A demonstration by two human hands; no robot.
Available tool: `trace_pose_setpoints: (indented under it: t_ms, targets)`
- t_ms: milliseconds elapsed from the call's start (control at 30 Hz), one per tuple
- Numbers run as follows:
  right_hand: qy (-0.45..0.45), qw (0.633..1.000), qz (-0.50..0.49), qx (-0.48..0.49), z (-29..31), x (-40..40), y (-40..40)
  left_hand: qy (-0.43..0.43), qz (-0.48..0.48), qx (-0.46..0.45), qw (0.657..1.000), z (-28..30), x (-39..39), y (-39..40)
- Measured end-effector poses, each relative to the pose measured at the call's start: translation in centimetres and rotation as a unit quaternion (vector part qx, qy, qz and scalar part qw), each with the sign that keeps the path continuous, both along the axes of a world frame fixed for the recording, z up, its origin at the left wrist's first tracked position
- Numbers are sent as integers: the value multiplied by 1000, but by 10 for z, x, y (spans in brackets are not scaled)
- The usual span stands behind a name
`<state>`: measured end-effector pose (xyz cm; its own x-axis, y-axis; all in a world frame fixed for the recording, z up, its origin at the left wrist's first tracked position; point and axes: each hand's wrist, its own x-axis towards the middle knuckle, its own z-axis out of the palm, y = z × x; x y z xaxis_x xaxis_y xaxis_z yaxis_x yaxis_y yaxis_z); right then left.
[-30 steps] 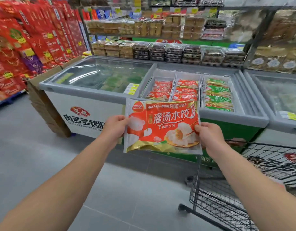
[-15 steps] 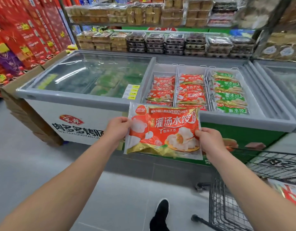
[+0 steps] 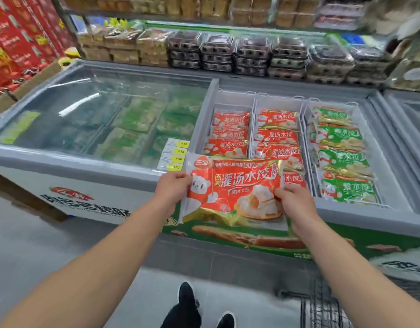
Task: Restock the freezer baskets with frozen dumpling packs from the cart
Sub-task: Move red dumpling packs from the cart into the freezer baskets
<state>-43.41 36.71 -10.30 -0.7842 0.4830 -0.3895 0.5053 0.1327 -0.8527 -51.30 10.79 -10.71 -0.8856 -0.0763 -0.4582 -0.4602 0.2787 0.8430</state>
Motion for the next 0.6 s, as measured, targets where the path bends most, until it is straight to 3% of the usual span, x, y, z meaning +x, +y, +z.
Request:
trace_pose_setpoints:
  t_ms: [600]
  targets:
    - [-82, 989, -111, 60, -35, -209, 28, -127, -133, 60, 981, -58, -249, 64]
